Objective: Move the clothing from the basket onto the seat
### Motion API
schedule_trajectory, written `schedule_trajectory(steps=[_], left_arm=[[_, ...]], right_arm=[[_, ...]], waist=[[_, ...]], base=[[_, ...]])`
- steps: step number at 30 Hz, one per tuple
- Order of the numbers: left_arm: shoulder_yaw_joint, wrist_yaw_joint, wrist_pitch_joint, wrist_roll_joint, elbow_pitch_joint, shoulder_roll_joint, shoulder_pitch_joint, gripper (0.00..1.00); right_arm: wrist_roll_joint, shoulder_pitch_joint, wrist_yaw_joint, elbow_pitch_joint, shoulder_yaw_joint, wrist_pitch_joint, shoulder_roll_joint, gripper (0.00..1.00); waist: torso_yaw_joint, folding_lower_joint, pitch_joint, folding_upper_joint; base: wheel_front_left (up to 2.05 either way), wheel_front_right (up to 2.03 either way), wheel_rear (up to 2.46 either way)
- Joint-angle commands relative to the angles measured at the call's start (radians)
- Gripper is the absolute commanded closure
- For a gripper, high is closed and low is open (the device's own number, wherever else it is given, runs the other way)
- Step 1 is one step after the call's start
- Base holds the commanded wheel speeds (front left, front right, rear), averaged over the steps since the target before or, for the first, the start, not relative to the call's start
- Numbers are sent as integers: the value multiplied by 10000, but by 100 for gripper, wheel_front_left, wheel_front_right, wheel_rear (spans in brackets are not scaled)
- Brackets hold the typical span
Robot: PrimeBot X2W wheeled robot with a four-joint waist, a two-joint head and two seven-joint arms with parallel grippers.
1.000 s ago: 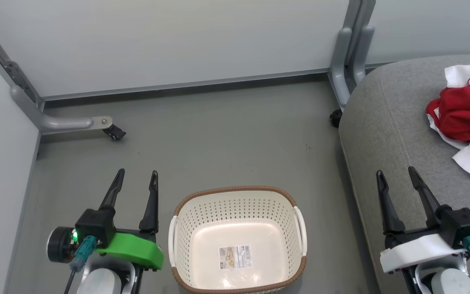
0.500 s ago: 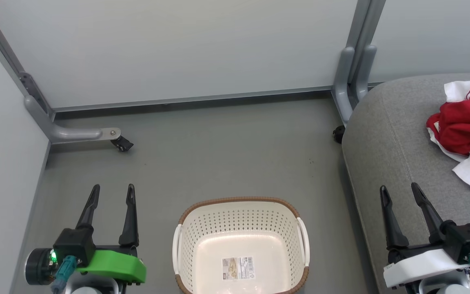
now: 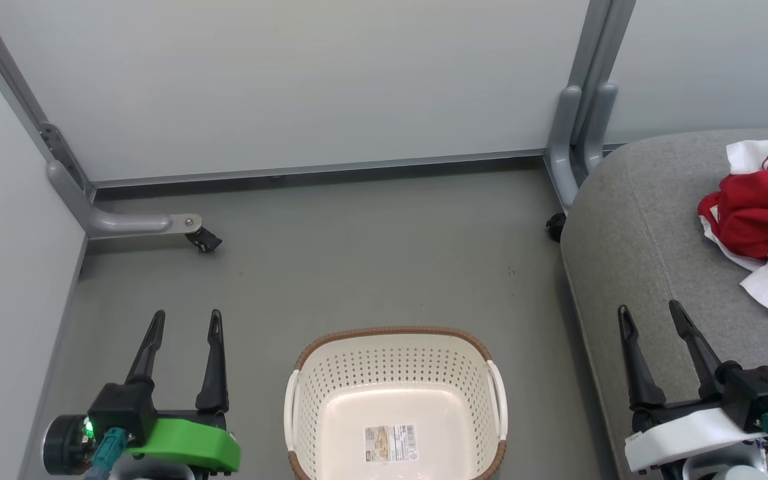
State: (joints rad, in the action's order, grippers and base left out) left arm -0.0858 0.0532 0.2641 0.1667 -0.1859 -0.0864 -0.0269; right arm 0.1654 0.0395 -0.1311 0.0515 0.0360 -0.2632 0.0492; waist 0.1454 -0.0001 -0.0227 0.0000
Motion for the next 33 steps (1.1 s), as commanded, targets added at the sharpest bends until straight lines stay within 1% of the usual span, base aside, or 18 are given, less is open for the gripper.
schedule_trajectory(steps=[1,11,12,16,33], left_arm=[[43,63,2,-86,32,20,155,0],[145,-19,2,-326,25,71,190,0],[142,-32,-1,-323,9,73,27,100],[147,-78,-28,-311,-331,105,92,100],[569,114,-859,2904,-387,161,-138,100]], right_arm=[[-80,118,7,18,34,-23,26,0],[-57,56,7,102,36,-23,26,0],[-68,0,0,83,25,0,0,100],[-3,60,-2,432,13,44,-82,100],[3157,-301,-1,748,186,860,-56,100]], waist=[[16,1,-4,0],[54,1,-27,0],[54,1,-28,0],[53,1,-27,0],[-149,1,11,0]], base=[[0,0,0],[0,0,0],[0,0,0],[0,0,0],[0,0,0]])
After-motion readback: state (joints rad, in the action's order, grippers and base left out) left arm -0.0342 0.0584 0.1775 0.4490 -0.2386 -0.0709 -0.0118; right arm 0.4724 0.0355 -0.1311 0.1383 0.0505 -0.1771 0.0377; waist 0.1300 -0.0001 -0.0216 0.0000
